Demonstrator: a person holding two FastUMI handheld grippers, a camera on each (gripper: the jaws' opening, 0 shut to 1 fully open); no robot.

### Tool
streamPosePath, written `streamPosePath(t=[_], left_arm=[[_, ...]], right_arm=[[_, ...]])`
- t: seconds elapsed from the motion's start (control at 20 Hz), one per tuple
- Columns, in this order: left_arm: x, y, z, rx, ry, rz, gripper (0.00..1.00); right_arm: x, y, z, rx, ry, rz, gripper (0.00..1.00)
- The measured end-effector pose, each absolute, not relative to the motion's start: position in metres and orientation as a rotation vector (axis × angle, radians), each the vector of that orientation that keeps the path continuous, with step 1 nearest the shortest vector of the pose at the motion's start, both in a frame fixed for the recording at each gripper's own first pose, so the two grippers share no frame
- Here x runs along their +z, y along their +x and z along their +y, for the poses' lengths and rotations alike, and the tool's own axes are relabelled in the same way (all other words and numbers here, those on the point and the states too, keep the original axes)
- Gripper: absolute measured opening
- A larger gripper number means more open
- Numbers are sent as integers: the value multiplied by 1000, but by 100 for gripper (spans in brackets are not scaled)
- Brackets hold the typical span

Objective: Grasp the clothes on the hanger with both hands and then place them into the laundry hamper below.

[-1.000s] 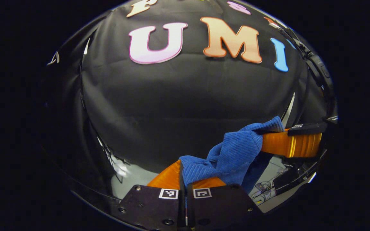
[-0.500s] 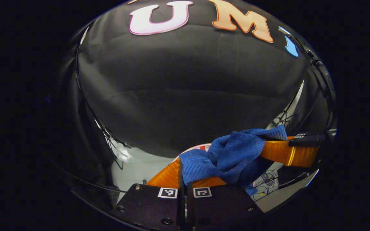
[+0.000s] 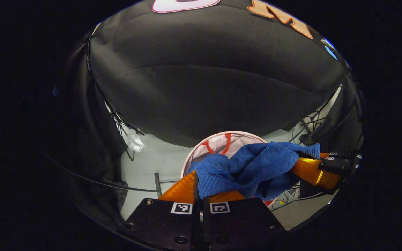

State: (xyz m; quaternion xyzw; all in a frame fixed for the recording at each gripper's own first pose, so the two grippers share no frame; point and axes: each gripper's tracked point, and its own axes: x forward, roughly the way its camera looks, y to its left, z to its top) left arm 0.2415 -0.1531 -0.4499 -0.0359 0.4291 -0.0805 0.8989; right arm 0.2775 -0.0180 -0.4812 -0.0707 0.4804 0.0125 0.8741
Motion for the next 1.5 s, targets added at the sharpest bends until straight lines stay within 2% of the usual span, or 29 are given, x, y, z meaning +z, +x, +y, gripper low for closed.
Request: streamPosePath(t=[0.15, 0.2, 0.25, 0.3, 0.35, 0.45, 0.5, 0.55, 0.65, 0.7, 0.75, 1.1, 1.2, 1.3, 1.35, 1.4, 1.5], left_arm=[[-453, 231, -154, -160, -88, 929, 7], [-447, 231, -154, -161, -91, 922, 14], [-435, 229, -155, -172, -94, 900, 15], [-424, 230, -157, -186, -98, 887, 24], [-416, 229, -154, -197, -95, 875, 37], [-398, 229, -153, -212, -100, 853, 63], [-389, 227, -152, -218, -102, 849, 70], [-381, 224, -148, -224, -99, 833, 72], [-366, 219, -136, -227, -65, 800, 90], [-358, 215, -132, -227, -58, 787, 99], [-350, 210, -129, -226, -54, 777, 100], [-292, 159, -95, -137, -106, 709, 100], [-279, 143, -85, -121, -108, 686, 100], [-263, 129, -78, -110, -106, 659, 100], [-256, 120, -78, -108, -104, 651, 100], [-248, 114, -78, -106, -105, 638, 100], [-231, 103, -75, -99, -105, 608, 100]], right_arm=[[-472, 272, -13, 18, -132, 1000, 8], [-466, 269, -12, 19, -129, 992, 10], [-461, 267, -10, 24, -130, 984, 12], [-454, 265, -9, 25, -135, 981, 20], [-447, 262, -4, 24, -136, 972, 19], [-434, 257, 0, 13, -130, 948, 46], [-428, 255, 1, 6, -125, 939, 49], [-425, 251, 2, -2, -125, 930, 66], [-409, 243, 3, -7, -124, 917, 98], [-401, 240, 6, -12, -124, 906, 98], [-392, 236, 6, -14, -124, 895, 98], [-327, 206, 12, 4, -111, 812, 98], [-310, 194, 11, 18, -122, 791, 94], [-293, 181, 11, 30, -132, 768, 98], [-286, 173, 13, 36, -127, 755, 94], [-279, 167, 14, 41, -122, 741, 98], [-261, 156, 17, 54, -132, 711, 98]])
